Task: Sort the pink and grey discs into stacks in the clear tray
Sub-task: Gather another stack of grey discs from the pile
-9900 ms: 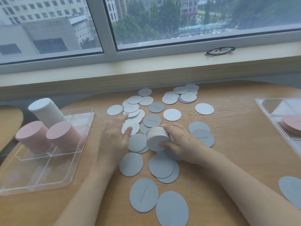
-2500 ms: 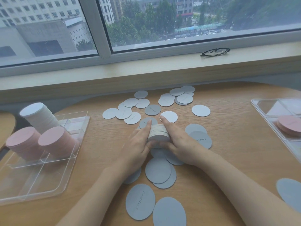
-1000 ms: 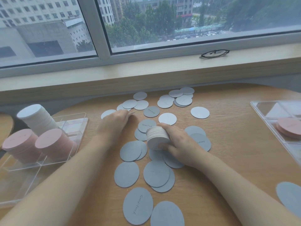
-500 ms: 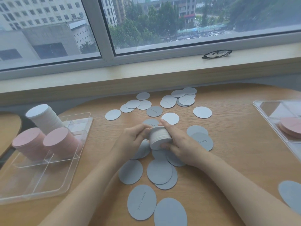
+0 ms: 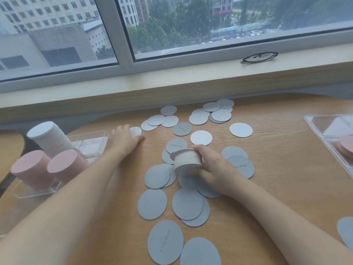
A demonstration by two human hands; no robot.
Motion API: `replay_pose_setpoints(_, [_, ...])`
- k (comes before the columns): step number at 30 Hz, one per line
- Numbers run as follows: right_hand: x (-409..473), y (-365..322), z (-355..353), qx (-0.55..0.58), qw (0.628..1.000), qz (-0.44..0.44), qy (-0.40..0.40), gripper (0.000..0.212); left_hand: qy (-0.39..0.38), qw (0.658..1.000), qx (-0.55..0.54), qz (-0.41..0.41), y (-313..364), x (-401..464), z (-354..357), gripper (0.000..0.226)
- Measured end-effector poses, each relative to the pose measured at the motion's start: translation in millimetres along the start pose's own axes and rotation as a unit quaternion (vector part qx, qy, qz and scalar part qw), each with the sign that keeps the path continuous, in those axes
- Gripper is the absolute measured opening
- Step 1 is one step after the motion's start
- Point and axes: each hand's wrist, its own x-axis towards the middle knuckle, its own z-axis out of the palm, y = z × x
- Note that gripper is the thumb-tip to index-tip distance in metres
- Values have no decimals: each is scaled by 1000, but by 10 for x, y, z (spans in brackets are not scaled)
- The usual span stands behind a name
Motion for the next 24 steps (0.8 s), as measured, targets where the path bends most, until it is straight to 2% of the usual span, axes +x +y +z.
replay_pose_setpoints(5, [9,-17,4,-11,1000,-3,5,47,22,999,-5,25,-104,169,-30,61])
replay_pose_setpoints(9, [16,-19,7,-14,1000,-15,6,46,92,991,-93,14,-59,158,15,50])
replay_pose_setpoints(12, [23,-5,15,-15,1000,-21,9,47,123,983,-131,49,81,166,42,43])
replay_pose_setpoints(16, [30,-9,21,-16,999,-30,13,46,65,985,-134,90,316,296,120,38])
replay_pose_setpoints(19, [30,-8,23,-12,999,-32,17,46,9,993,-78,90,428,397,162,39])
replay_pose_setpoints(24, [49,17,36,-21,999,-33,14,45,9,990,14,141,398,454,135,45])
